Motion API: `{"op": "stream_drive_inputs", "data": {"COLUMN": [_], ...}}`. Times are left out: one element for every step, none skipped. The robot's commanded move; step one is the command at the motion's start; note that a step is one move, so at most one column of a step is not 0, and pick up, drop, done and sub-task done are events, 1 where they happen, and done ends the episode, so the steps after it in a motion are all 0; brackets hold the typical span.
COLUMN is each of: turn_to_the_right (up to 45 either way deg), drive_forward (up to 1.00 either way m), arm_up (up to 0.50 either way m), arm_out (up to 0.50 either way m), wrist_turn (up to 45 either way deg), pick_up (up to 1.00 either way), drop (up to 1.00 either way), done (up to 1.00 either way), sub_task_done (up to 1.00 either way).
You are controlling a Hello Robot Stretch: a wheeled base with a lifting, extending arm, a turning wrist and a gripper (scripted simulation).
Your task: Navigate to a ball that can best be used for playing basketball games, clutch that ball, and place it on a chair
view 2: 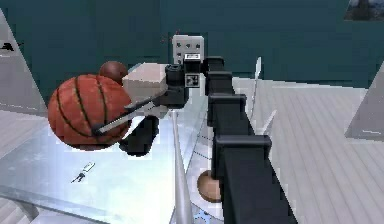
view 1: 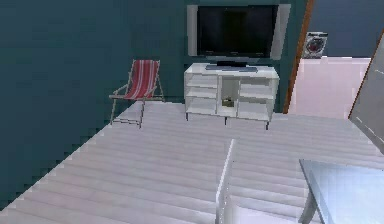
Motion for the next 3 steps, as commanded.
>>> {"op": "stream_drive_inputs", "data": {"turn_to_the_right": [0.0, 0.0, 0.0], "drive_forward": [0.00, 0.00, 0.00], "arm_up": [0.00, 0.00, 0.00], "arm_out": [0.00, 0.00, -0.30], "wrist_turn": [-45.0, -9.0, 0.0], "pick_up": [0.00, 0.00, 0.00], "drop": [0.00, 0.00, 0.00], "done": [0.00, 0.00, 0.00], "sub_task_done": [0.00, 0.00, 0.00]}}
